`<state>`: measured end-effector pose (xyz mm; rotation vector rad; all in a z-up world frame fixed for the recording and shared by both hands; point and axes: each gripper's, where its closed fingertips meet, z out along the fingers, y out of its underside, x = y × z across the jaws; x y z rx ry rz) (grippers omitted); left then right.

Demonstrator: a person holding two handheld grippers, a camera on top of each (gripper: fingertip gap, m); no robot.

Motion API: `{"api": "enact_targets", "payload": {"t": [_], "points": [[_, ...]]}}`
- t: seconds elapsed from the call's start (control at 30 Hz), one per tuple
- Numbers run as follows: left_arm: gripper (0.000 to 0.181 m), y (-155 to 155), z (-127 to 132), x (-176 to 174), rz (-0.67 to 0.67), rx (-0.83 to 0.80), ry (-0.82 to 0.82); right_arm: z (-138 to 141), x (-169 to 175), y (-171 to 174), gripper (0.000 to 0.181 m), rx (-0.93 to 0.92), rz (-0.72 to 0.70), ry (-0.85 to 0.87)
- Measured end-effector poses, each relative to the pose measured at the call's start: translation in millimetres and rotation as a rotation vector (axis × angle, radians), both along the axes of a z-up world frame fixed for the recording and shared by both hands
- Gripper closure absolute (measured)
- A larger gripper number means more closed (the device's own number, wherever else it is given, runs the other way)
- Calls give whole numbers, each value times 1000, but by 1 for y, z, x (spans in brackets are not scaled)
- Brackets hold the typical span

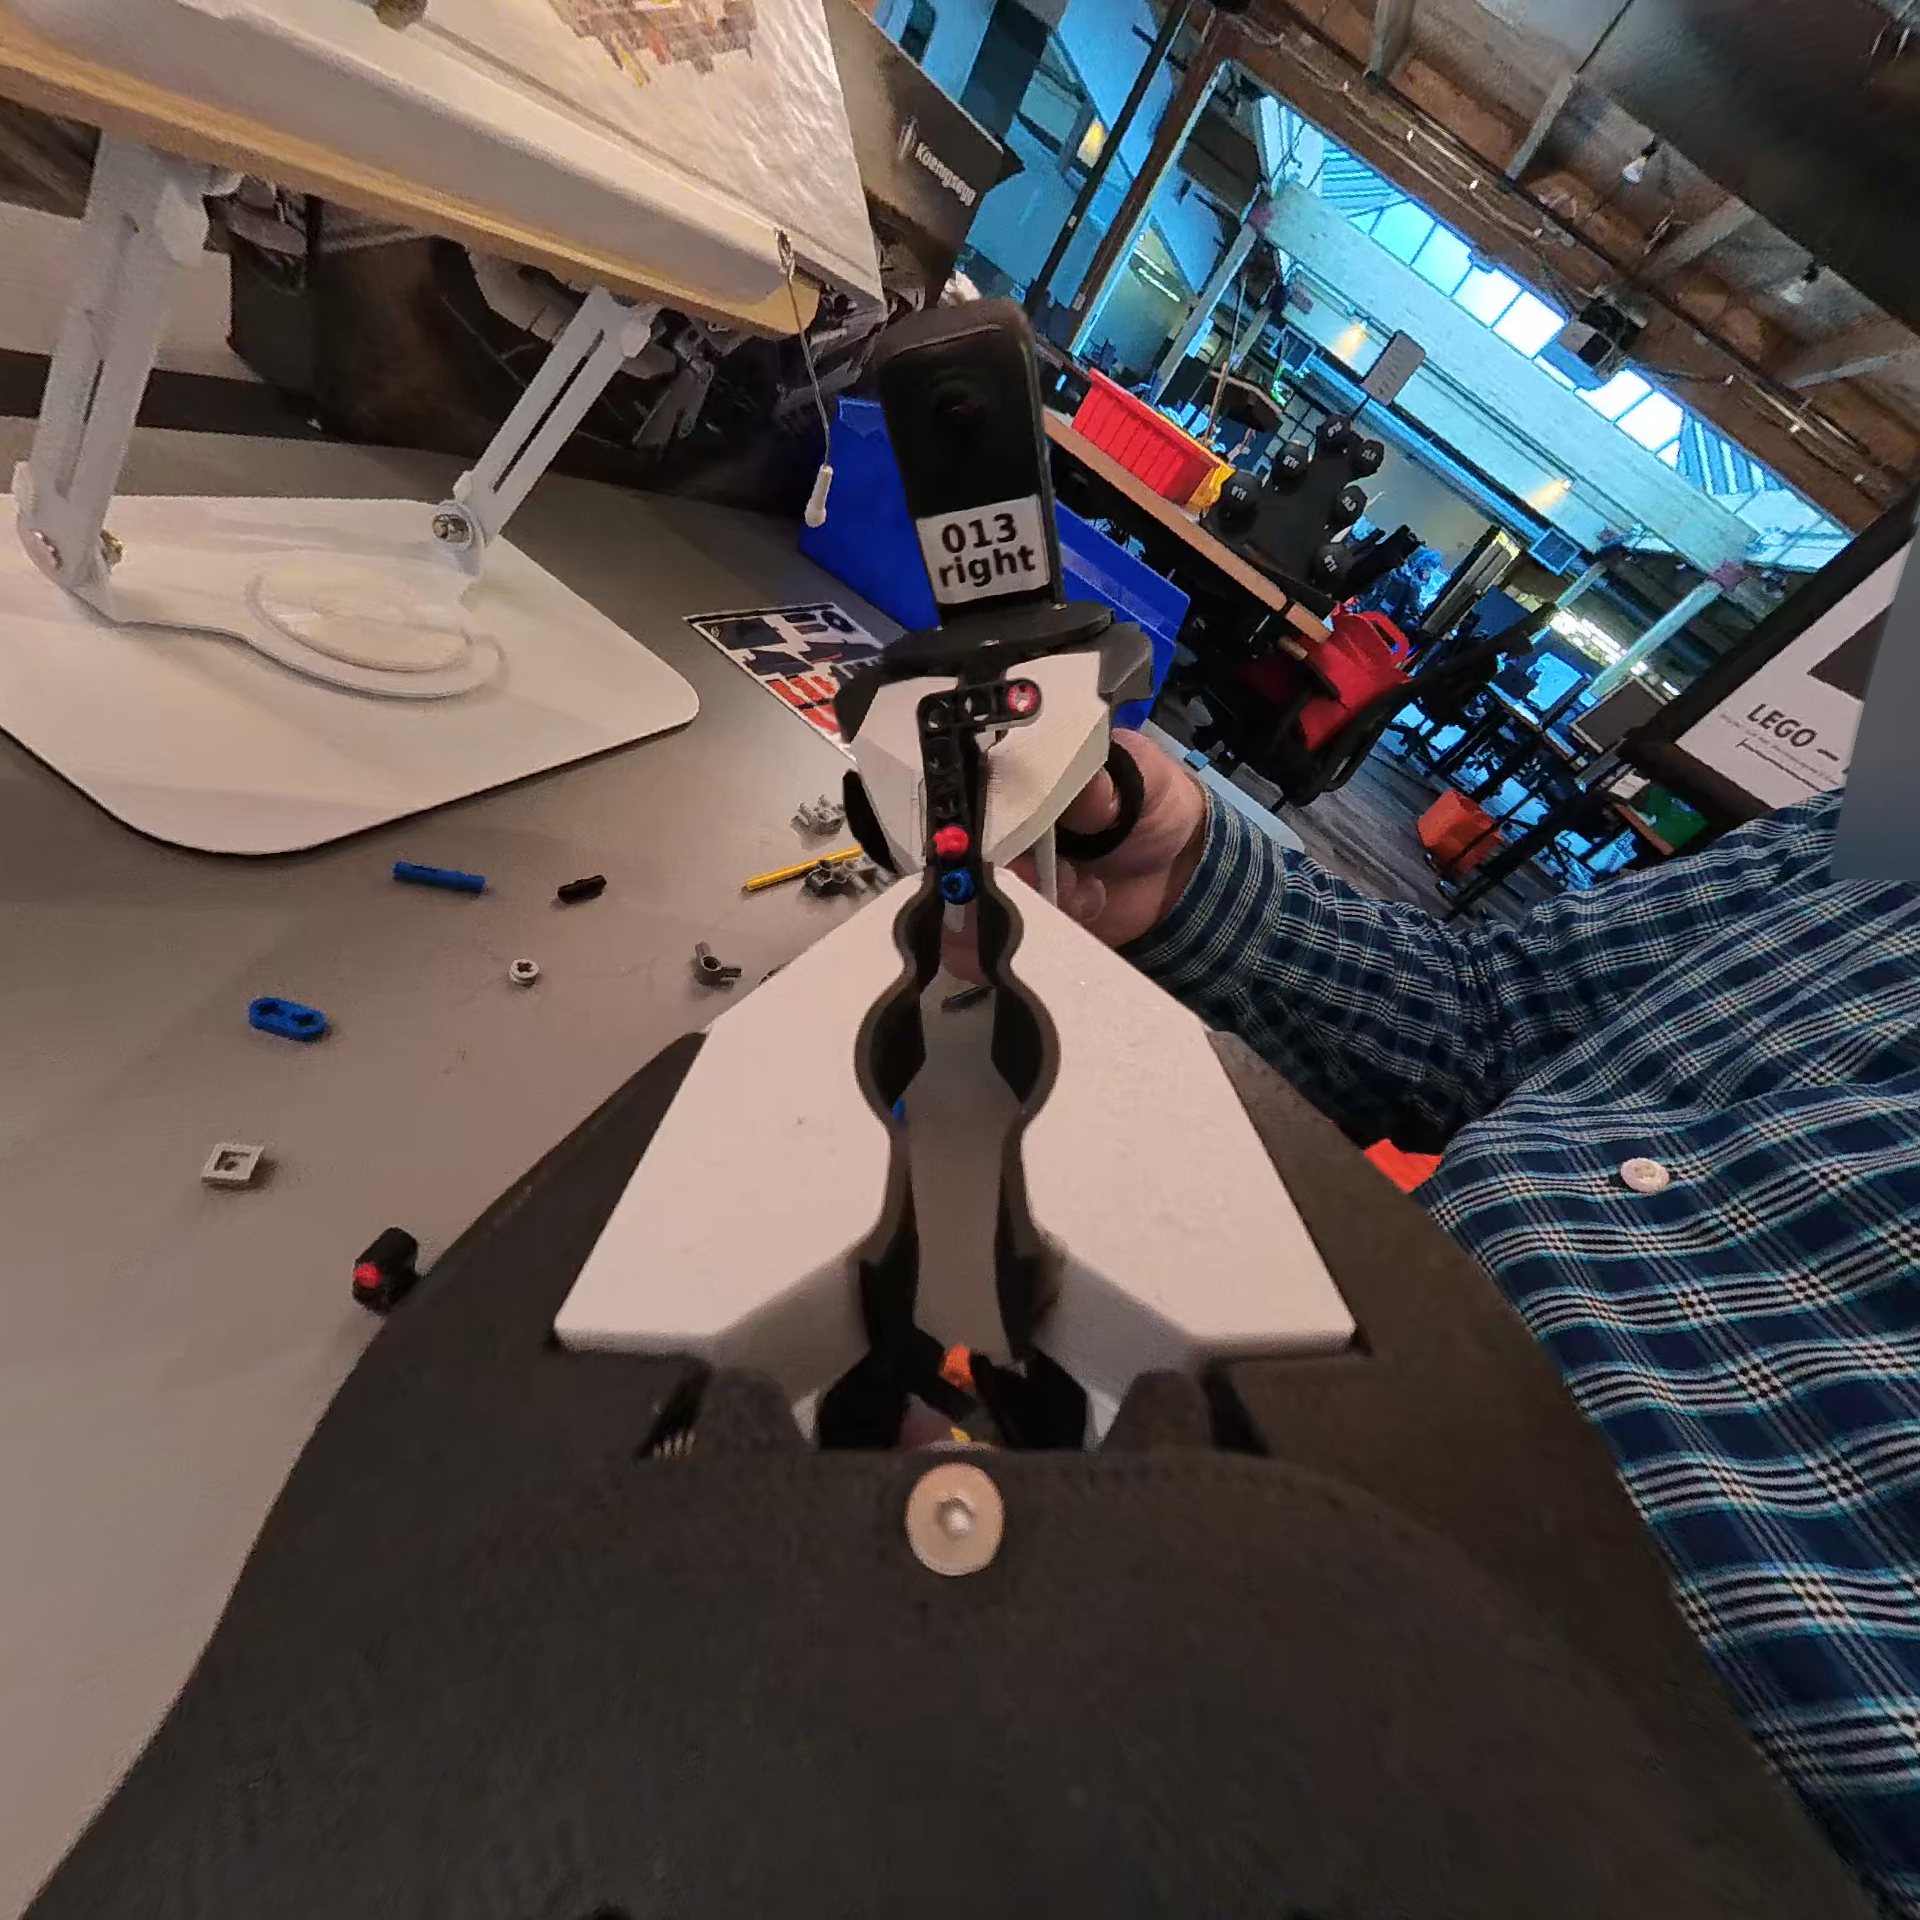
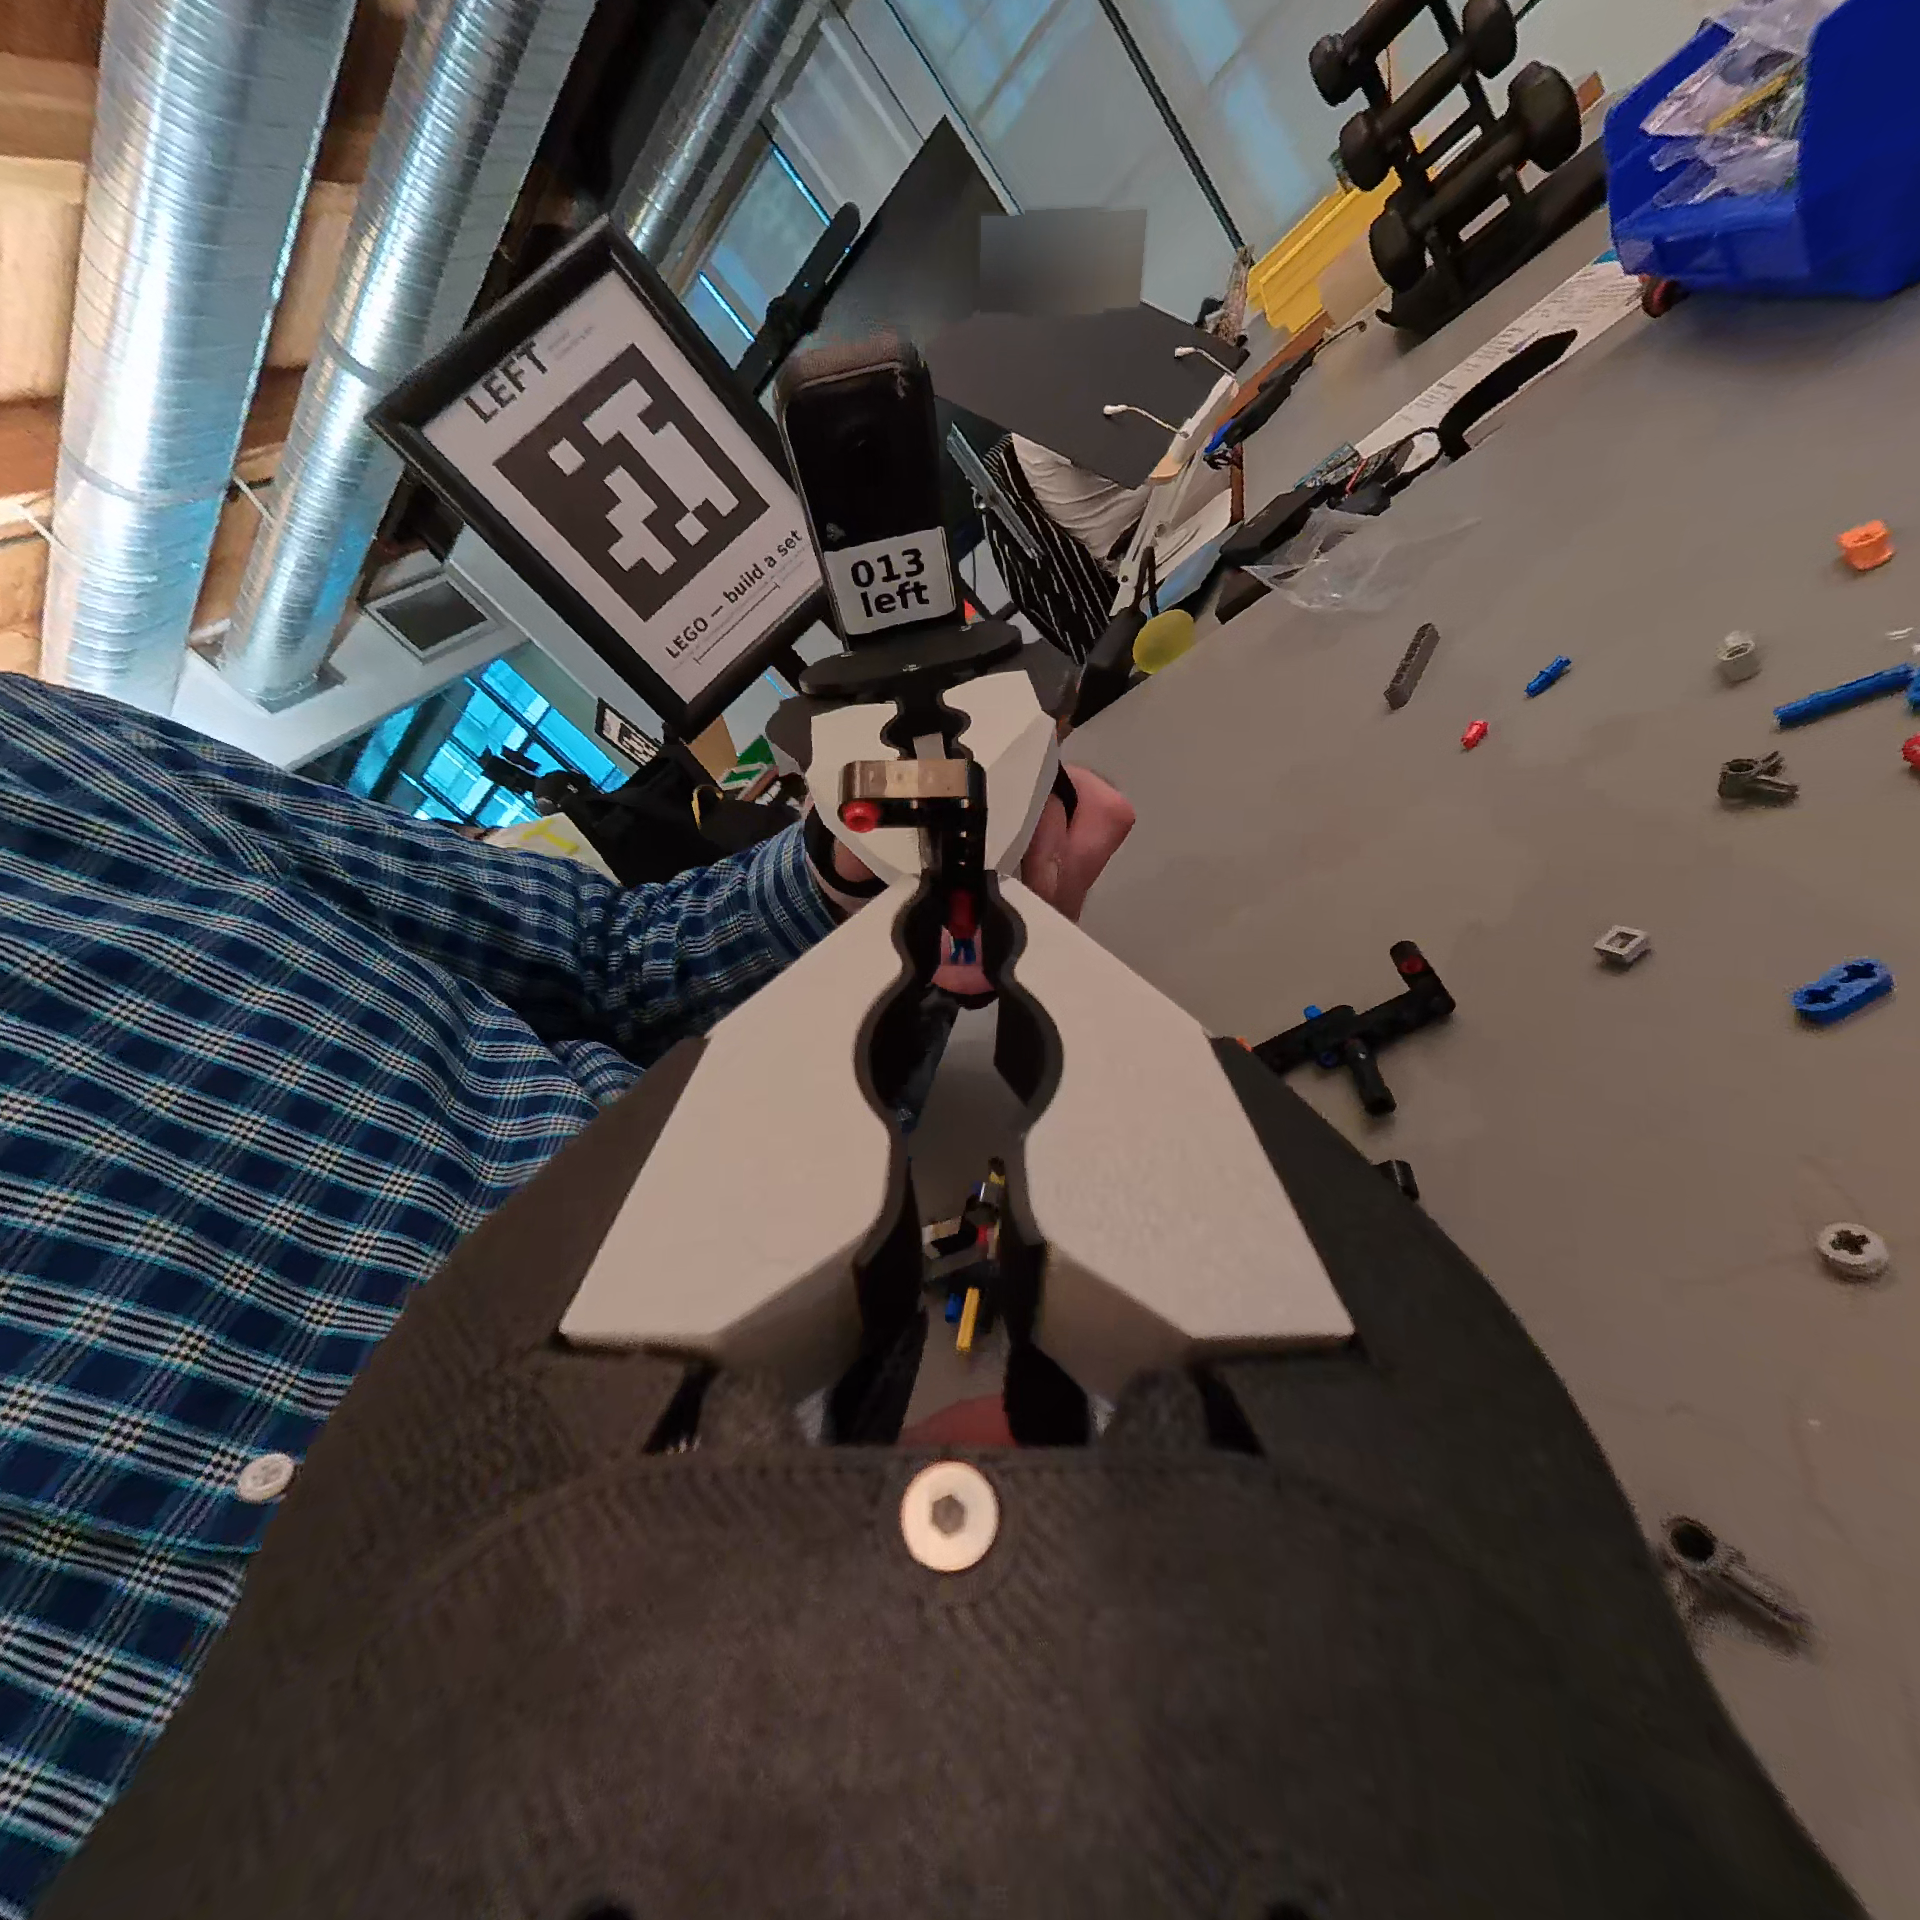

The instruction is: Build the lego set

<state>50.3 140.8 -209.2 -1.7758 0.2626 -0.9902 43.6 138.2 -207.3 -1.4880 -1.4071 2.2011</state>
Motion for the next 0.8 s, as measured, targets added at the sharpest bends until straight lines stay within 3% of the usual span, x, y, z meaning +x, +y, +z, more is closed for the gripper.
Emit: {"api": "enact_targets", "payload": {"t": [0.33, 0.57, 0.67, 0.8], "points": [[179, -5, 11, 6, -5, 26, -220, 10, 8, -4, 176, -3, -1, 56], [179, -8, 14, 9, -52, -9, -272, 13, 10, -7, 176, 124, -56, 88], [177, -7, 10, 10, -29, 13, -176, 9, 12, -7, 176, 124, -50, 49], [168, -8, 11, 12, -35, 43, 30, 5, 18, -12, 176, 283, -23, -6]]}}
